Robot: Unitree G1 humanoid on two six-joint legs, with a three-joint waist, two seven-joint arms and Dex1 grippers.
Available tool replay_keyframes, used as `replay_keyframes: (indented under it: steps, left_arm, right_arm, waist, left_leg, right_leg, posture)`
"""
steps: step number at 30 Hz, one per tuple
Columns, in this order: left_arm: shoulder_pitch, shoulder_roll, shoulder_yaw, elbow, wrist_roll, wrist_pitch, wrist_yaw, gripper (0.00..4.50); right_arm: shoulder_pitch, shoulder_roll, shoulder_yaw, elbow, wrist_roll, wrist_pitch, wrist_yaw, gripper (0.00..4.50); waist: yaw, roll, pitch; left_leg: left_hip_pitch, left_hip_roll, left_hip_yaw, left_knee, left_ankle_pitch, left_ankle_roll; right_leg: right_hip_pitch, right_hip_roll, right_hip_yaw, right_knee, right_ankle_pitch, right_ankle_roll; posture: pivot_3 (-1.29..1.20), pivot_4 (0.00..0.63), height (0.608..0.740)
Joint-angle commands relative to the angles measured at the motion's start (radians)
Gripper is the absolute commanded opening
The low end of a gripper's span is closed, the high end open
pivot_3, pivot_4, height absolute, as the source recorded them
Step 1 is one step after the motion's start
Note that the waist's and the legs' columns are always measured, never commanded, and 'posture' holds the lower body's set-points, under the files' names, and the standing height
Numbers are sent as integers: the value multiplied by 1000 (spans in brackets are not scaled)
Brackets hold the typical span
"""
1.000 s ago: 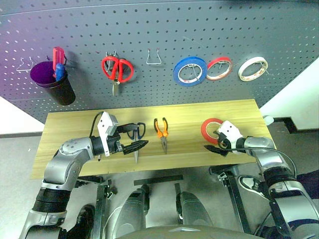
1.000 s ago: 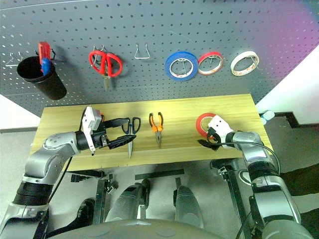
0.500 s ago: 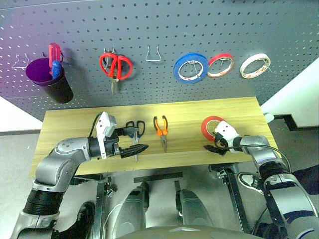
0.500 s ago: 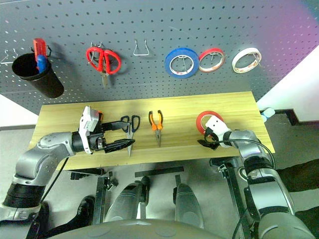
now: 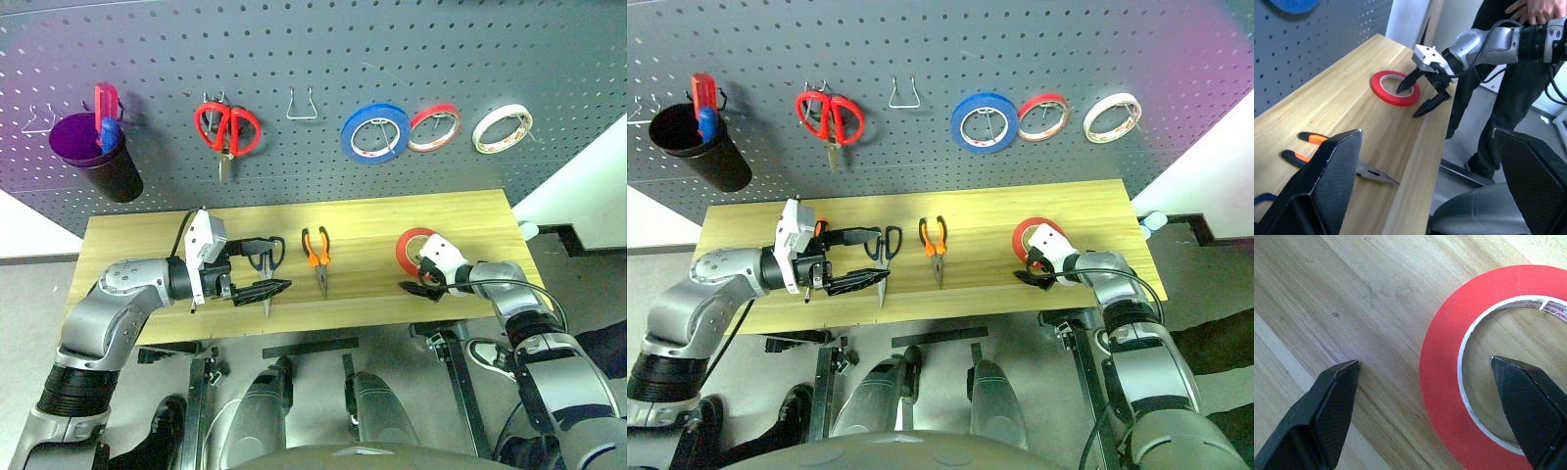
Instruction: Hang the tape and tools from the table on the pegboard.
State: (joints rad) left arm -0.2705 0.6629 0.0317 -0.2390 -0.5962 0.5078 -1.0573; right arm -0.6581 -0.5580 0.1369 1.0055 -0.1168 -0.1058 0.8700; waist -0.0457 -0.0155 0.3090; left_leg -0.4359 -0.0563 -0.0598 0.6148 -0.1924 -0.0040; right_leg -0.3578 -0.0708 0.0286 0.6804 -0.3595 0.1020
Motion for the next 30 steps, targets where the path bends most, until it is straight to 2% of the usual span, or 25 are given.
replay_keyframes:
  steps: [1, 9, 11, 23, 30]
  left_arm:
    - [-3, 8, 24, -35, 6, -30, 8, 4500]
    - [-2, 10, 25, -38, 1, -38, 17, 4500]
    - [-2, 8, 25, -37, -1, -37, 19, 4500]
    - [-7, -14, 13, -15, 17, -66, 37, 4500]
    - [-37, -36, 6, 23, 31, -95, 31, 4500]
  right_arm:
    - [-5, 9, 6, 27, -16, -9, -16, 3870]
    - [-18, 16, 4, 43, -16, -11, -9, 1140]
    - [-18, 17, 4, 41, -17, -12, -7, 708]
    - [-4, 2, -29, -10, 24, -1, 21, 708]
    - [29, -13, -92, -135, 112, 102, 74, 708]
  waist:
    - [0, 0, 0]
    - [1, -1, 1]
    - [1, -1, 1]
    - [0, -1, 1]
    - [0, -1, 1]
  left_leg:
    - [0, 0, 0, 0, 0, 0]
    - [0, 0, 0, 0, 0, 0]
    - [0, 0, 0, 0, 0, 0]
    - [0, 0, 0, -1, 0, 0]
    - [-7, 0, 0, 0, 0, -1]
  right_leg:
    - [0, 0, 0, 0, 0, 0]
    - [0, 0, 0, 0, 0, 0]
    - [0, 0, 0, 0, 0, 0]
    - [0, 0, 0, -1, 0, 0]
    - [-7, 0, -2, 0, 0, 0]
  posture:
    - [2, 332, 740]
    - [7, 333, 740]
    - [4, 333, 740]
    - [-6, 315, 740]
    - [-27, 299, 740]
